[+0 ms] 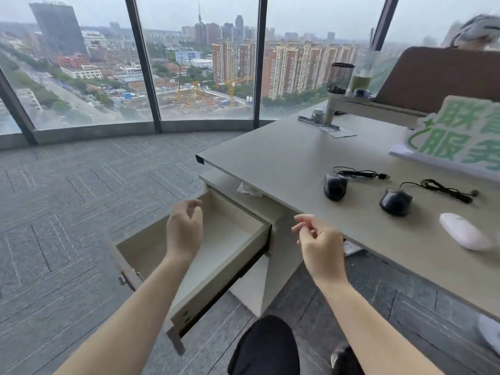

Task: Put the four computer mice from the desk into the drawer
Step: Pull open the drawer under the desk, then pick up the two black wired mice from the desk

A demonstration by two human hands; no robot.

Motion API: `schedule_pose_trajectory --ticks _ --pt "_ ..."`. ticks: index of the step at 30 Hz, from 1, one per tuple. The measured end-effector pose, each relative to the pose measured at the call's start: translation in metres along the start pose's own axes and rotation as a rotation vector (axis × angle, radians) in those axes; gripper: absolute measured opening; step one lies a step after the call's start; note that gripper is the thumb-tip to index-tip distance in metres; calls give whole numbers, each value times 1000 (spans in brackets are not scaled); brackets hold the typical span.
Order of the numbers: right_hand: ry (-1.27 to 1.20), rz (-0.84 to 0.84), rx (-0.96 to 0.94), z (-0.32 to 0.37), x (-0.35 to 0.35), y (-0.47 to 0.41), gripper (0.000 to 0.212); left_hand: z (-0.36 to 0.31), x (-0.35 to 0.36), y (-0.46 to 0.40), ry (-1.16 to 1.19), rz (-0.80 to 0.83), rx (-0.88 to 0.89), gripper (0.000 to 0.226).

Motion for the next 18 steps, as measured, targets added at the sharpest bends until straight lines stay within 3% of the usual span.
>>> schedule_pose_trajectory --ticks 3,5,9,13,18 --pt "268 -288 -55 -5 -82 -53 28 -62 89 1 48 189 91 22" --pt "442 -354 -13 -24 -118 -86 36 -96 147 7 38 308 134 26" --pt "700 -228 214 -69 -151 -132 60 -142 243 18 -77 493 197 46" --pt "793 -149 345 -95 -159 -157 79 -156 302 15 -261 487 108 70" --pt "836 -170 335 -101 -161 -175 64 -156 334 8 -570 398 207 59"
Point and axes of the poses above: each hand's wrist, its own y-axis away from the middle knuckle, its own x-axis out of the palm, z = x × y, the point moved 6 cm from there along -y, towards the middle knuckle
